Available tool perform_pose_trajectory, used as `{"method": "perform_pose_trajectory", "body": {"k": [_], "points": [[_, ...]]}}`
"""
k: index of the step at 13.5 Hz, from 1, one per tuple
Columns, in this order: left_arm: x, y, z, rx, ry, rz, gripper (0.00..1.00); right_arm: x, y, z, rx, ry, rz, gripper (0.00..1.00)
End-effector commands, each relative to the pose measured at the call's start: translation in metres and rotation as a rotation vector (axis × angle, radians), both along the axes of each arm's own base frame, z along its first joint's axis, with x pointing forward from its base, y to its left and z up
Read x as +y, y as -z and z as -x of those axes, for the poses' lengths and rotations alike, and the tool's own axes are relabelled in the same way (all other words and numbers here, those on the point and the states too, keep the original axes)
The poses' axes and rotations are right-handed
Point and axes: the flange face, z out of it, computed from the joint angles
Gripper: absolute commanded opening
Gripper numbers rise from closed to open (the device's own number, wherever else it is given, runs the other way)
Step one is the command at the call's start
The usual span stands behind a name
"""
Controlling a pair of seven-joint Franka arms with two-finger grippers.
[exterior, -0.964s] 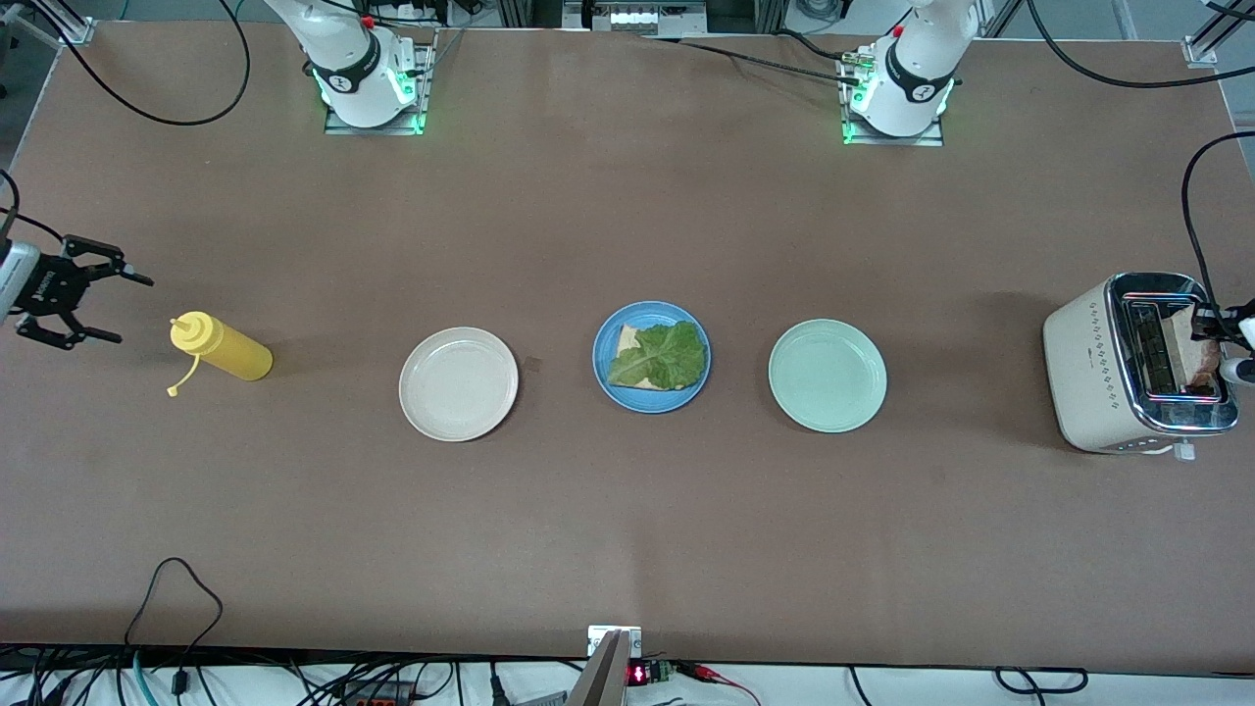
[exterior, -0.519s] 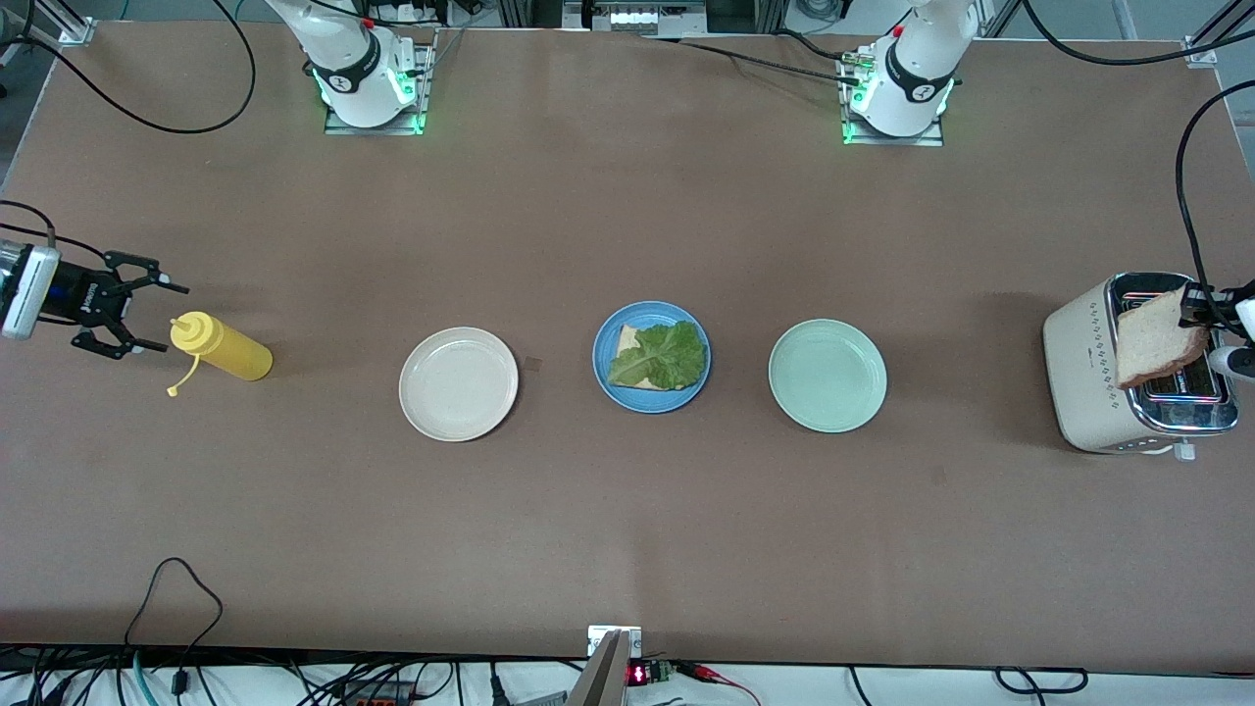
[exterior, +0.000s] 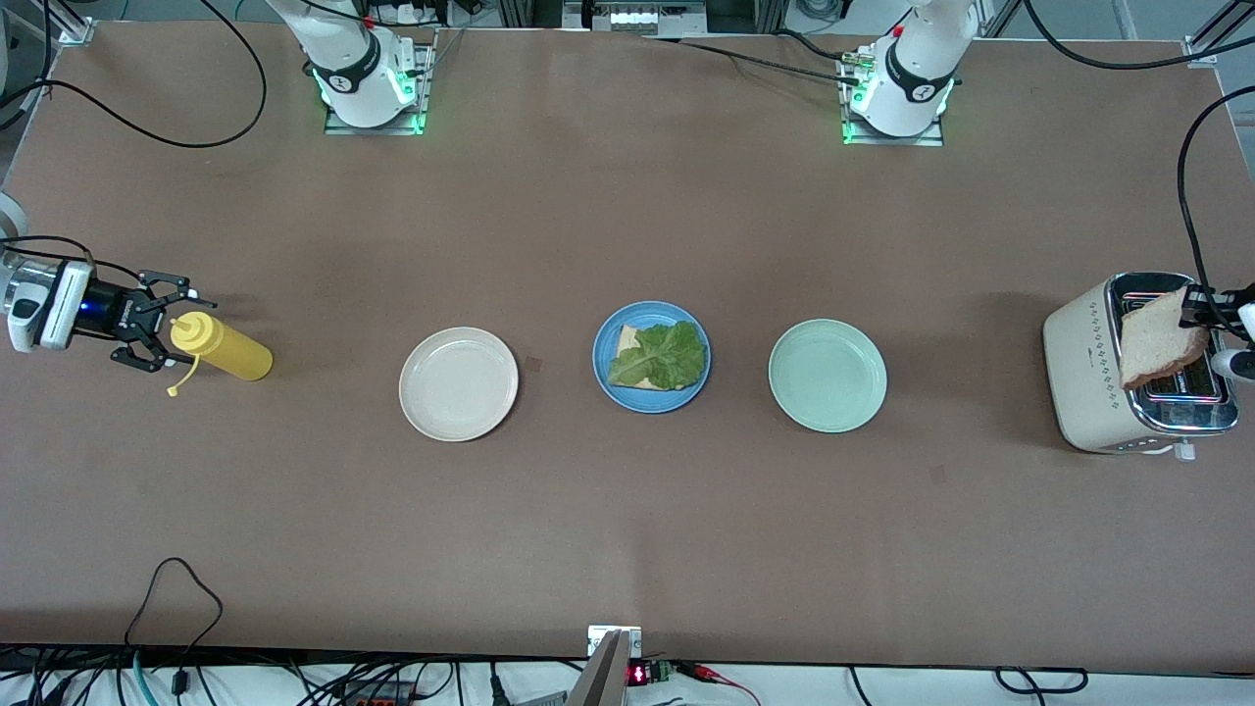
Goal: Make sandwich in blue plate with both arms
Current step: 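Grasp the yellow bottle with the right gripper while the left gripper takes bread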
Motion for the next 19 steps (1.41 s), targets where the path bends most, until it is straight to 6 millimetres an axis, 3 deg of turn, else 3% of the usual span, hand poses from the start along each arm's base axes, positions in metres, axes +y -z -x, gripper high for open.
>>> {"method": "perform_pose_trajectory", "body": {"k": [1, 3, 9, 11, 12, 13, 14, 16, 17, 19], "points": [[-0.008, -0.014, 0.0, -0.013, -0.015, 0.025, 0.01, 0.001, 0.002, -0.007, -0.073, 0.003, -0.065, 1.0], [-0.008, -0.013, 0.0, -0.012, -0.015, 0.025, 0.01, 0.003, 0.02, -0.012, -0.117, 0.003, -0.107, 1.0], [-0.01, -0.012, 0.003, 0.01, -0.034, 0.025, 0.01, 0.016, 0.048, -0.014, -0.17, 0.005, -0.211, 1.0], [-0.012, -0.013, 0.003, 0.012, -0.042, 0.023, 0.01, 0.021, 0.056, -0.015, -0.186, 0.019, -0.233, 0.94], [-0.015, -0.015, 0.005, 0.021, -0.046, 0.023, 0.01, 0.022, 0.061, -0.015, -0.202, 0.017, -0.237, 0.8], [-0.025, -0.017, 0.005, 0.025, -0.046, 0.024, 0.01, 0.023, 0.065, -0.014, -0.203, 0.018, -0.239, 0.55], [-0.037, -0.018, 0.004, 0.029, -0.037, 0.028, 0.01, 0.023, 0.065, -0.014, -0.203, 0.017, -0.239, 0.38], [-0.049, -0.022, 0.003, 0.029, -0.023, 0.035, 0.01, 0.019, 0.058, -0.019, -0.214, 0.015, -0.229, 0.14], [-0.053, -0.031, 0.0, 0.01, -0.015, 0.035, 0.01, 0.017, 0.048, -0.025, -0.223, 0.005, -0.226, 0.07], [-0.066, -0.042, 0.001, 0.009, -0.014, 0.034, 0.01, 0.016, -0.01, -0.053, -0.272, -0.073, -0.163, 0.0]]}}
